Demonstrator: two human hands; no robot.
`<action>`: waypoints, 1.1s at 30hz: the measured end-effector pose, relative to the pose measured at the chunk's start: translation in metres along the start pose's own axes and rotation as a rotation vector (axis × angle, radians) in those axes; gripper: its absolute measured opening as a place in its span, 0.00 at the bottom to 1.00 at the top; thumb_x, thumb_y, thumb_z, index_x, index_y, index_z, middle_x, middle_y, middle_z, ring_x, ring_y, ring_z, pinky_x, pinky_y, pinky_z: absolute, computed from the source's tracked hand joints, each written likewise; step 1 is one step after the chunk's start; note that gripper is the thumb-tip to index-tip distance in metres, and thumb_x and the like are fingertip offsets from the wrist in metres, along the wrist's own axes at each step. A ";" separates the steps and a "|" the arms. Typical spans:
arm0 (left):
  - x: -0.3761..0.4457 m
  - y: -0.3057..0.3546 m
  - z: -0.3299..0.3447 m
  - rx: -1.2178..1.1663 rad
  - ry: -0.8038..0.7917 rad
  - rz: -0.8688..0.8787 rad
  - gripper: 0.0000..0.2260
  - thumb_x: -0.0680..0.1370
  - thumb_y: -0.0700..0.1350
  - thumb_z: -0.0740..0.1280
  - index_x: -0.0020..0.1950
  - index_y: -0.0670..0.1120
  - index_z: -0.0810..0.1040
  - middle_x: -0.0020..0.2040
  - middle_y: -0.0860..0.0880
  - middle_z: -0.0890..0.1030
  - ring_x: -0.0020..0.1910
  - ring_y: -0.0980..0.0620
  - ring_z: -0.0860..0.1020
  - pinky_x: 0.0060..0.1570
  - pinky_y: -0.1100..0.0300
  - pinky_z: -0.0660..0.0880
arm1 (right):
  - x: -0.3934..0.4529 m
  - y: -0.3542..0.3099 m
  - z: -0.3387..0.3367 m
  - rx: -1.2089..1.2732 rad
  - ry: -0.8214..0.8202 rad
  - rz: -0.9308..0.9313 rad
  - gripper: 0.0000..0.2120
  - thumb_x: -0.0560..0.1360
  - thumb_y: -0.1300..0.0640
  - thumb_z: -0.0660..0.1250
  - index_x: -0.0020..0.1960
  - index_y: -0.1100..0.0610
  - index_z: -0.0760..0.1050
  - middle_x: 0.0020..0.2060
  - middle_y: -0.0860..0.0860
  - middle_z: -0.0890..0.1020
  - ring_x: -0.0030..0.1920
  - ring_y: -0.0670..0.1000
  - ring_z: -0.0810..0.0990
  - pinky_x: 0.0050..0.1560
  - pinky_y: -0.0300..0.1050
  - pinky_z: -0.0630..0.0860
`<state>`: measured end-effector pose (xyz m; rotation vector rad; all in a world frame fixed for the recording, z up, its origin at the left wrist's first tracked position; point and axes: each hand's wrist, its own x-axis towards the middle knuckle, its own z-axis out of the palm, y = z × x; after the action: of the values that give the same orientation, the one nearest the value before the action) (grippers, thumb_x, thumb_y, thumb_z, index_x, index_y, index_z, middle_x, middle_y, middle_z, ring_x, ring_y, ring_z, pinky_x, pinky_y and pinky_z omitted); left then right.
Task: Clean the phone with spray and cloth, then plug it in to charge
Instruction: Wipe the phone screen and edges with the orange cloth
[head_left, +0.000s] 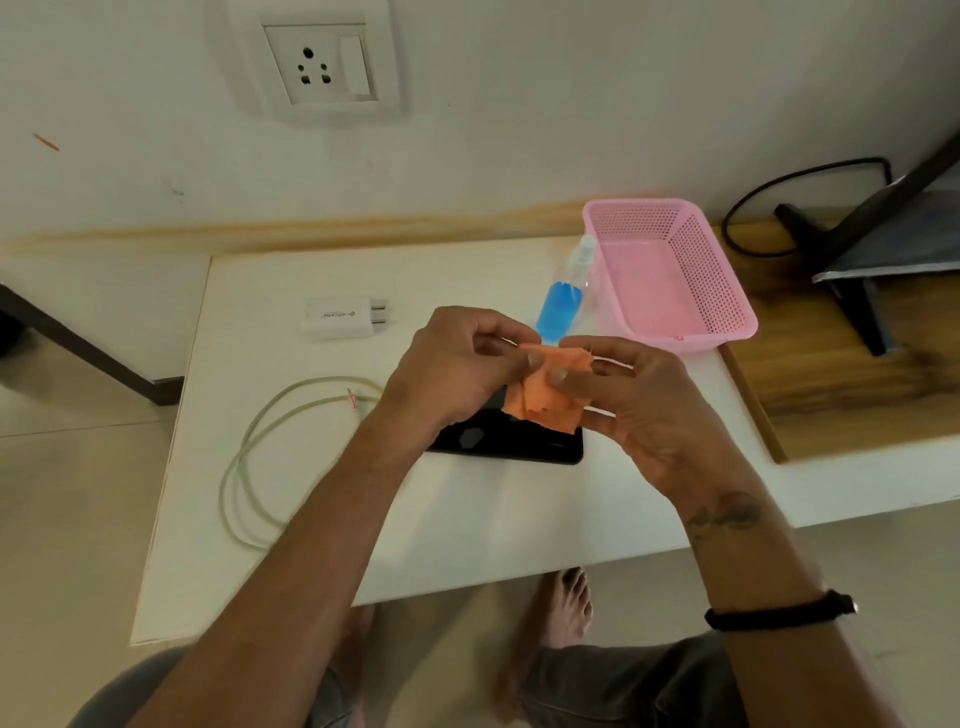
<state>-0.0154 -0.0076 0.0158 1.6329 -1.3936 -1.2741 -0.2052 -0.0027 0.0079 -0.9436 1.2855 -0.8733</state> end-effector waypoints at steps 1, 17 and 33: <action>0.000 -0.002 -0.001 0.138 0.017 0.043 0.09 0.76 0.50 0.76 0.56 0.52 0.86 0.46 0.54 0.88 0.46 0.57 0.86 0.49 0.63 0.81 | 0.001 0.000 0.000 -0.104 0.037 -0.031 0.22 0.65 0.55 0.81 0.57 0.55 0.82 0.46 0.50 0.88 0.48 0.52 0.88 0.41 0.43 0.84; -0.006 -0.048 -0.032 0.969 -0.182 0.029 0.45 0.69 0.53 0.81 0.81 0.55 0.61 0.74 0.53 0.71 0.73 0.47 0.66 0.65 0.50 0.70 | 0.018 0.024 0.014 -1.167 0.227 -0.185 0.11 0.77 0.62 0.71 0.57 0.51 0.81 0.51 0.49 0.83 0.48 0.53 0.82 0.51 0.49 0.81; 0.005 -0.071 -0.043 0.876 -0.178 0.133 0.42 0.59 0.64 0.82 0.71 0.58 0.72 0.61 0.57 0.71 0.60 0.52 0.73 0.57 0.55 0.74 | 0.025 0.024 0.016 -1.098 0.117 -0.212 0.09 0.81 0.53 0.68 0.55 0.53 0.86 0.34 0.40 0.79 0.38 0.42 0.80 0.41 0.25 0.68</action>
<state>0.0501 -0.0009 -0.0360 1.9272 -2.3381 -0.7641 -0.1864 -0.0155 -0.0233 -1.9218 1.8142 -0.3146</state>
